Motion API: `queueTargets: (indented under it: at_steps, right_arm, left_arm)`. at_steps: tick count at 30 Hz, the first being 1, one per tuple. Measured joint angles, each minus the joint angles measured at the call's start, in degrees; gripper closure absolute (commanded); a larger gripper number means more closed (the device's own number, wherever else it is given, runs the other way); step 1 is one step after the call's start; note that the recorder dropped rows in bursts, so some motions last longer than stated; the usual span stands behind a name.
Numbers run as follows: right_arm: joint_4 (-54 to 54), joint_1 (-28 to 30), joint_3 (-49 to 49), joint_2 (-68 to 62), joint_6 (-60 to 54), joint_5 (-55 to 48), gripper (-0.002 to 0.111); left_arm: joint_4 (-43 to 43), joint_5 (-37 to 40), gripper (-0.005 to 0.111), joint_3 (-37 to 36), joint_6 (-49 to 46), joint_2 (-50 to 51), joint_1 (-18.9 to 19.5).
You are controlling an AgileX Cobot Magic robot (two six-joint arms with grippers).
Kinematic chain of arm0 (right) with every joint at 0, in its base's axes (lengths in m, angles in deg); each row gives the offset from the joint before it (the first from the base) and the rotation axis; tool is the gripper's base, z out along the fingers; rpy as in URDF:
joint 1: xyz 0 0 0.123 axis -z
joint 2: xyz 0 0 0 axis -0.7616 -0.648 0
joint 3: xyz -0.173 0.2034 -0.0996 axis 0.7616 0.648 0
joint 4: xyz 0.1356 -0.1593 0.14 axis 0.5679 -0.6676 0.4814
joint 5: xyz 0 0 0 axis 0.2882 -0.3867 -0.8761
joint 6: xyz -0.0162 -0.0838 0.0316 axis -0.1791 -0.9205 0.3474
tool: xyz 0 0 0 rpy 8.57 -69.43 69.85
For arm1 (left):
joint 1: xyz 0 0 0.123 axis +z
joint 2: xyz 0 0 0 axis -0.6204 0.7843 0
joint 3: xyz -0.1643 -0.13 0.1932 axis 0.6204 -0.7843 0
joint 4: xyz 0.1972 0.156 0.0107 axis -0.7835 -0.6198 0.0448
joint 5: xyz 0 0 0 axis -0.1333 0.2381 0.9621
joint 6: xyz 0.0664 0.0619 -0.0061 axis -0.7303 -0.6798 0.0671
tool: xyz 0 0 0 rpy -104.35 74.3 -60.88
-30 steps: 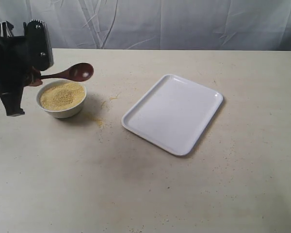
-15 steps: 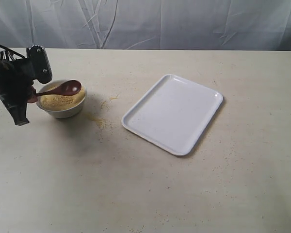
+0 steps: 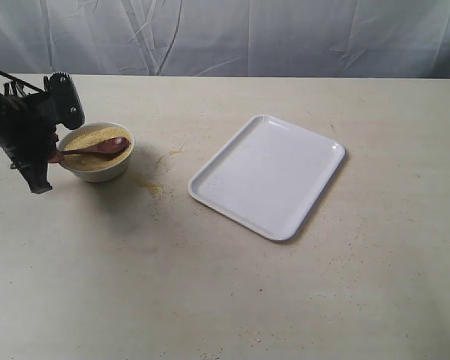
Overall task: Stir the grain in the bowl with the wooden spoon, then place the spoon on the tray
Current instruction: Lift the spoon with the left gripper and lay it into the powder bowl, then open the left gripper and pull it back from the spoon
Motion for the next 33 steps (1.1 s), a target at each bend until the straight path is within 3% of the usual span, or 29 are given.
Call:
queueTargets:
  at_steps: [9,13,15,21,27,33]
  right_arm:
    - [0.0,0.0,0.0,0.0,0.0,0.0,0.108]
    - [0.0,0.0,0.0,0.0,0.0,0.0,0.108]
    - [0.0,0.0,0.0,0.0,0.0,0.0,0.108]
    - [0.0,0.0,0.0,0.0,0.0,0.0,0.108]
    - [0.0,0.0,0.0,0.0,0.0,0.0,0.108]
    - [0.0,0.0,0.0,0.0,0.0,0.0,0.108]
  left_arm:
    - [2.9,-1.0,0.055,0.2,2.9,-3.6,0.0]
    - [10.6,-2.6,0.055,0.2,8.4,-10.5,0.0]
    - [15.5,-2.7,0.062,0.2,10.6,-14.2,0.0]
    - [26.6,1.3,0.105,0.2,19.6,-22.4,0.0]
    - [41.5,0.5,0.106,-4.5,29.1,-29.8,0.0]
    - [56.3,-14.9,0.106,-16.0,30.3,-36.7,0.0]
